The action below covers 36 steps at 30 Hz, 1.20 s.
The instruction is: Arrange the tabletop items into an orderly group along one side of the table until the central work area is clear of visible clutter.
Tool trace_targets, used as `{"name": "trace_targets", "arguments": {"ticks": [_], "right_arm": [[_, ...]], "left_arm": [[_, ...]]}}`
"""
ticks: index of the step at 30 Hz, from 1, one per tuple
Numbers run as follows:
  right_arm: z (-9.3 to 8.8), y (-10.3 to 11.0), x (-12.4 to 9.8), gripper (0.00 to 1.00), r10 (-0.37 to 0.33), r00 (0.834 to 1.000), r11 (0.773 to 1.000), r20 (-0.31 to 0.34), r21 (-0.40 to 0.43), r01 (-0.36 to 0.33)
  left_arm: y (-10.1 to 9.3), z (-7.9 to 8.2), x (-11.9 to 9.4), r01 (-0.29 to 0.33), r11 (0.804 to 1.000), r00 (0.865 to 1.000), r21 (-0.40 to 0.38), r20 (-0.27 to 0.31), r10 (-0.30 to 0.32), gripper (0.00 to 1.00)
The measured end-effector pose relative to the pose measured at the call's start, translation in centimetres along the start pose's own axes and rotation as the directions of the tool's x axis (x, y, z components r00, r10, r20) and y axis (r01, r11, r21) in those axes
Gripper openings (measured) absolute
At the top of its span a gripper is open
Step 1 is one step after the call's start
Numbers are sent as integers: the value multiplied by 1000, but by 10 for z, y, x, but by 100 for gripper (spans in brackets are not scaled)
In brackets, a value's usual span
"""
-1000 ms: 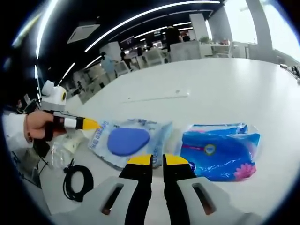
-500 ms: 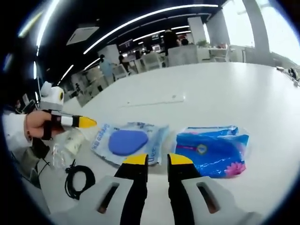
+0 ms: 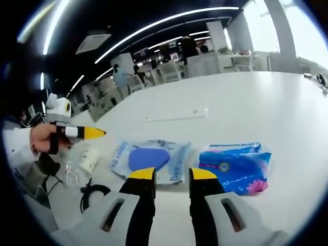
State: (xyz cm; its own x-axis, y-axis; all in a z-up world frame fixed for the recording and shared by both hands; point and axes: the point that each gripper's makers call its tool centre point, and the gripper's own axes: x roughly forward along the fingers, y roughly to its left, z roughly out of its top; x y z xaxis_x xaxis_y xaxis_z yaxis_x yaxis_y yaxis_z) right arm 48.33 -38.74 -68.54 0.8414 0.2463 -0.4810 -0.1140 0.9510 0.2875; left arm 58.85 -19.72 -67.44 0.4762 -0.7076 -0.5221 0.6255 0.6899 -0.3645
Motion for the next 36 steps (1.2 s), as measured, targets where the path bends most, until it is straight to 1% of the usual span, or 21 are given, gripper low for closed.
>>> {"name": "trace_targets", "arguments": {"ticks": [5, 9, 12, 22, 29, 31, 36], "right_arm": [[5, 8, -1, 27, 20, 1000, 1000, 6, -9, -20], [9, 15, -2, 29, 40, 999, 999, 12, -15, -40], [11, 20, -3, 31, 52, 999, 998, 6, -22, -51], [21, 48, -1, 36, 128, 992, 989, -11, -72, -129], [30, 66, 3, 38, 175, 984, 977, -22, -122, -177], [34, 72, 4, 38, 191, 981, 971, -35, -140, -195], [46, 92, 11, 39, 243, 968, 947, -60, -200, -250]], "left_arm": [[0, 9, -14, 3, 1000, 999, -3, 34, -3, 48], [3, 13, -25, 1, 1000, 998, -7, 55, -1, 51], [4, 13, -36, -4, 1000, 998, -7, 62, 4, 54], [10, 17, -75, -24, 1000, 994, -12, 111, 25, 57], [19, 13, -99, -47, 999, 991, -16, 123, 48, 59], [20, 13, -107, -52, 999, 990, -12, 131, 53, 60], [26, 13, -125, -64, 998, 987, -15, 149, 65, 60]]}}
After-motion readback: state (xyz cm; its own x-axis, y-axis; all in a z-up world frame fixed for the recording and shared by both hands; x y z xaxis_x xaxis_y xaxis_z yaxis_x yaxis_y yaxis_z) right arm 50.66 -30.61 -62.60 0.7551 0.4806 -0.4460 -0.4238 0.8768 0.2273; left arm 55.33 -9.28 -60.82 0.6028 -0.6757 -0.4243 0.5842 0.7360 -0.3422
